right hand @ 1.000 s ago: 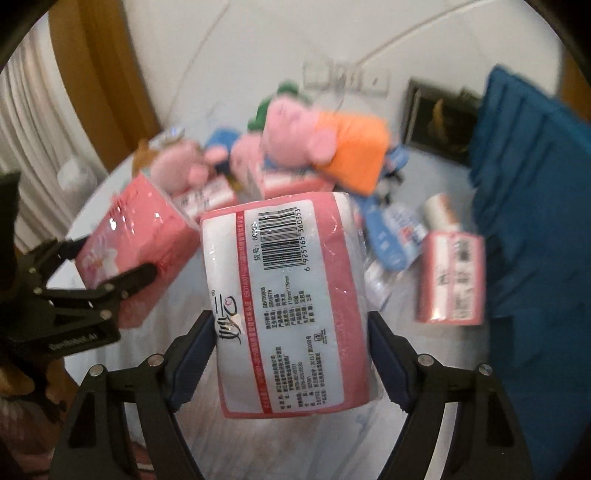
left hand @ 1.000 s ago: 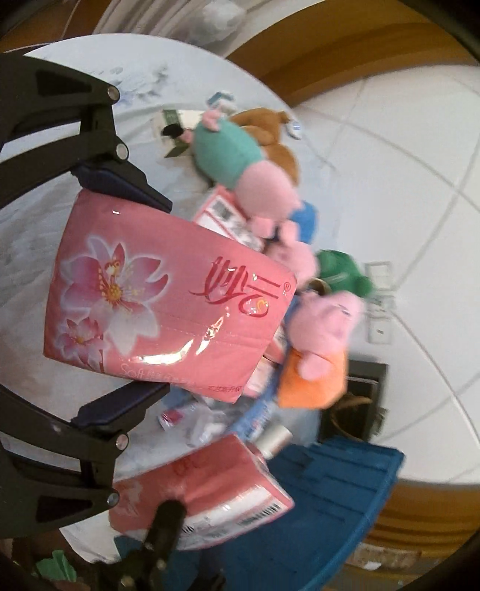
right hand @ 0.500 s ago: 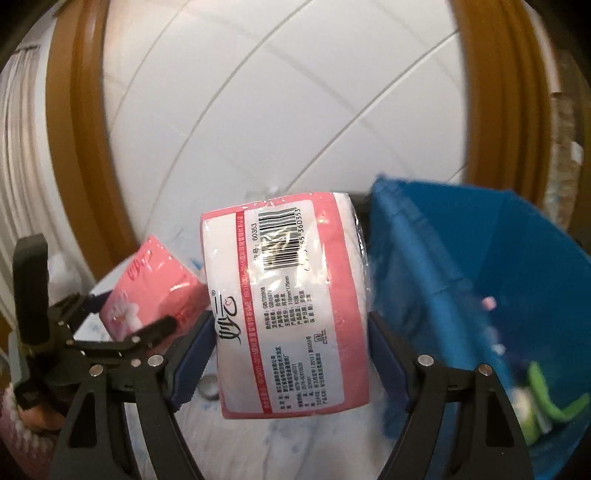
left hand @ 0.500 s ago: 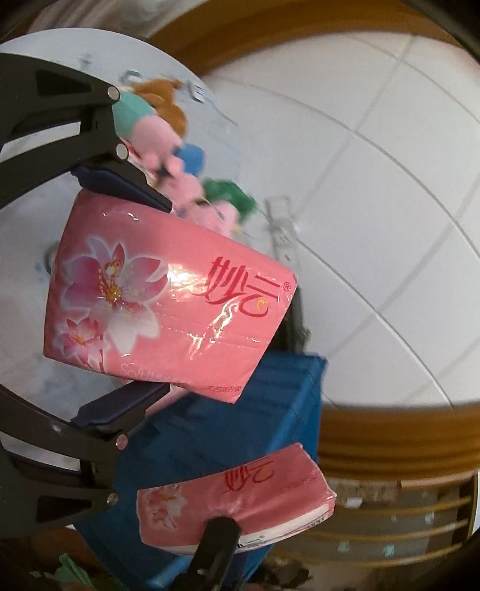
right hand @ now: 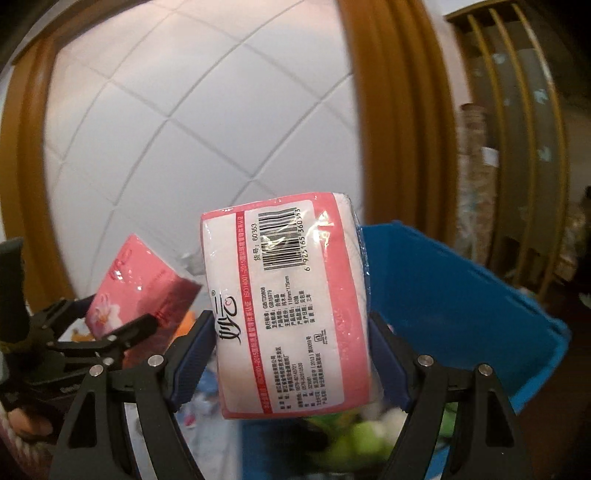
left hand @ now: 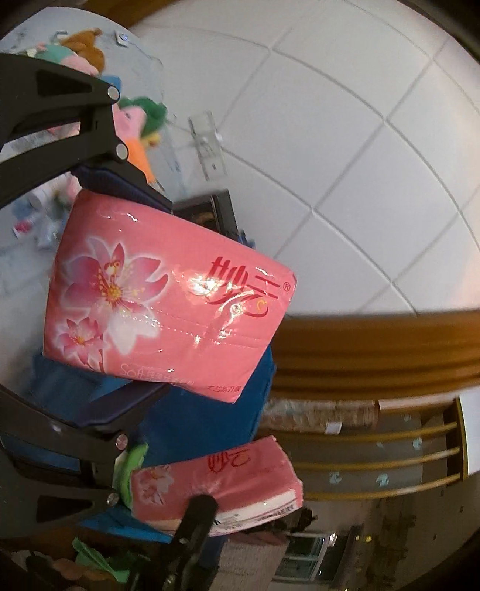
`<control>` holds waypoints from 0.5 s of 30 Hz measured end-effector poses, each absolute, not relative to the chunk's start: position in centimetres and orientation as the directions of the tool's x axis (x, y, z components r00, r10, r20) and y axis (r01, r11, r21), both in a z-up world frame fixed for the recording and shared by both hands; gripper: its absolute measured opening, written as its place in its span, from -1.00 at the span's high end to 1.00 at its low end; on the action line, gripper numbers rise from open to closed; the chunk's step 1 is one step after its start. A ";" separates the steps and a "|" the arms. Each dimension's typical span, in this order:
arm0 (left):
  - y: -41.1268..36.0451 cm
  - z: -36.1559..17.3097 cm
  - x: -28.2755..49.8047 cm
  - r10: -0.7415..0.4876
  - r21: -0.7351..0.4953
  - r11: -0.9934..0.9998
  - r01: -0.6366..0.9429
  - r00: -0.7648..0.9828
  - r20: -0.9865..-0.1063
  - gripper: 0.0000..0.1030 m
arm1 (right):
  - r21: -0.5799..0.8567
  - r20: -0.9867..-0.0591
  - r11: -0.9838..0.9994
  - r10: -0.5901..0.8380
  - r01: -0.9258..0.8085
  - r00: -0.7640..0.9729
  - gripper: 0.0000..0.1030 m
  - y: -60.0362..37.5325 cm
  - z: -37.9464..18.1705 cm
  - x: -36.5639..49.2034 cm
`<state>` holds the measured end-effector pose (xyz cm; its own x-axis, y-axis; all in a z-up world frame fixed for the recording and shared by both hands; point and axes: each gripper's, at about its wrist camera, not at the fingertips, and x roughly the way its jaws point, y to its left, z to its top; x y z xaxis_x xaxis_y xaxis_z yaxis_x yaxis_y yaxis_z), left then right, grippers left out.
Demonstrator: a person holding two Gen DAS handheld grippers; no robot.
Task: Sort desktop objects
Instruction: 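Lift and carry both pink tissue packs over the blue bin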
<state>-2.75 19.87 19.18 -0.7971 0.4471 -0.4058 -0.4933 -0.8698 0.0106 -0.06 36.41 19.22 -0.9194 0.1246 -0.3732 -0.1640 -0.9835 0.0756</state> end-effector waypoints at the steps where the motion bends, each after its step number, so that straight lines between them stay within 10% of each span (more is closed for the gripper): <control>1: 20.9 19.5 -2.9 0.459 0.010 -0.862 -0.506 -0.791 -0.405 -0.71 | 0.075 -0.371 -0.980 0.144 -0.184 -0.917 -0.55 37.3 19.4 0.3; 15: 36.4 20.2 -6.5 0.522 -0.006 -0.783 -0.623 -0.651 -0.552 -0.71 | 0.036 -0.435 -0.945 0.277 -0.324 -0.857 -0.56 48.9 18.0 -0.3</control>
<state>-6.47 36.37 20.16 -0.6508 0.5217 -0.5516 -0.6225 -0.7826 -0.0056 -0.31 48.94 18.03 -0.8566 0.2774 -0.4351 -0.3243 -0.9453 0.0359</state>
